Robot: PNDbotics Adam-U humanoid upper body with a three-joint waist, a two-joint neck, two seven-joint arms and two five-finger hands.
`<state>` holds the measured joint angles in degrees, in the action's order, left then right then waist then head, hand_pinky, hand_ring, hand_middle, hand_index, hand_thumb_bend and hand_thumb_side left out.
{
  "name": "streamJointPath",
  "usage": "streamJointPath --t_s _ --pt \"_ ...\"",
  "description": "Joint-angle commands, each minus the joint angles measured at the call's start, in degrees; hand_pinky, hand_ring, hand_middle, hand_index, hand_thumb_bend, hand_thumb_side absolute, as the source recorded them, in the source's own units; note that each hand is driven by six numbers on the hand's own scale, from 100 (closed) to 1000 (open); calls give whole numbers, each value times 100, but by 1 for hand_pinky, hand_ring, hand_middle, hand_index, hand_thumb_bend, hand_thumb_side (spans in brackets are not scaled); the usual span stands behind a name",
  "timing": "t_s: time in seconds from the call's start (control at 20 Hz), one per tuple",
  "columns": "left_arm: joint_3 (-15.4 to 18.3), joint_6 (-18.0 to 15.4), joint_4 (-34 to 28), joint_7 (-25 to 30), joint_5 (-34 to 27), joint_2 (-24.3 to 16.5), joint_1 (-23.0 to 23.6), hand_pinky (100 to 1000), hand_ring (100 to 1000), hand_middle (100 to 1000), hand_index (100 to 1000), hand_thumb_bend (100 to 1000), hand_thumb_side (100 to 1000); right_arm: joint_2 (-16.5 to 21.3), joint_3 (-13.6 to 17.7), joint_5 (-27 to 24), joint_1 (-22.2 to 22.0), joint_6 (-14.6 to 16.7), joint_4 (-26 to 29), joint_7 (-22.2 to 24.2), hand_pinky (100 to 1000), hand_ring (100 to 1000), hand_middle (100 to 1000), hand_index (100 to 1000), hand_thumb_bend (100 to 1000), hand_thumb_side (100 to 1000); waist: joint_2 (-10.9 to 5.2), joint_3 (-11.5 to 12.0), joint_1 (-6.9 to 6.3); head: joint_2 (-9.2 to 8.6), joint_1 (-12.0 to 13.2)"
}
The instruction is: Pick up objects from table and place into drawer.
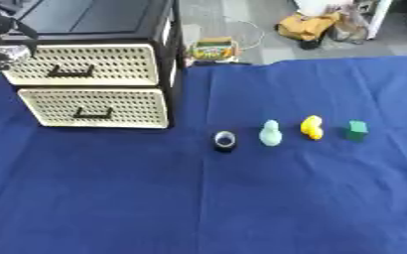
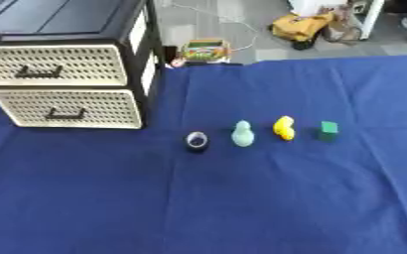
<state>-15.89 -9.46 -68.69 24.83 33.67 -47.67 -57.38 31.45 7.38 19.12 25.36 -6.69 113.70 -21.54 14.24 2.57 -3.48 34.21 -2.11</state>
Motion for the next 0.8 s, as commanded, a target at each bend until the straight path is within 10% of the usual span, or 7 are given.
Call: streamJointPath --t_s 0.05,0.1,0.2,0.8 --pt "-7 -30 108 274 -181 -19 -220 100 100 100 875 212 1000 139 22 37 49 4 89 15 605 541 548 766 345 945 -86 -5 0 33 21" --pt "-19 -79 157 363 -216 15 -264 100 100 100 873 453 1000 139 21 38 46 3 89 16 604 541 548 766 347 945 -84 -8 -3 35 22" --pt "-53 -223 254 537 -249 75 -347 100 100 100 868 656 1000 137 19 38 41 3 89 22 604 540 547 766 348 944 -80 -14 -14 41 24" --pt "246 -799 533 1588 211 162 -585 100 100 100 832 665 1000 126 16 27 19 8 89 21 605 539 543 766 352 942 -60 1 -28 63 22"
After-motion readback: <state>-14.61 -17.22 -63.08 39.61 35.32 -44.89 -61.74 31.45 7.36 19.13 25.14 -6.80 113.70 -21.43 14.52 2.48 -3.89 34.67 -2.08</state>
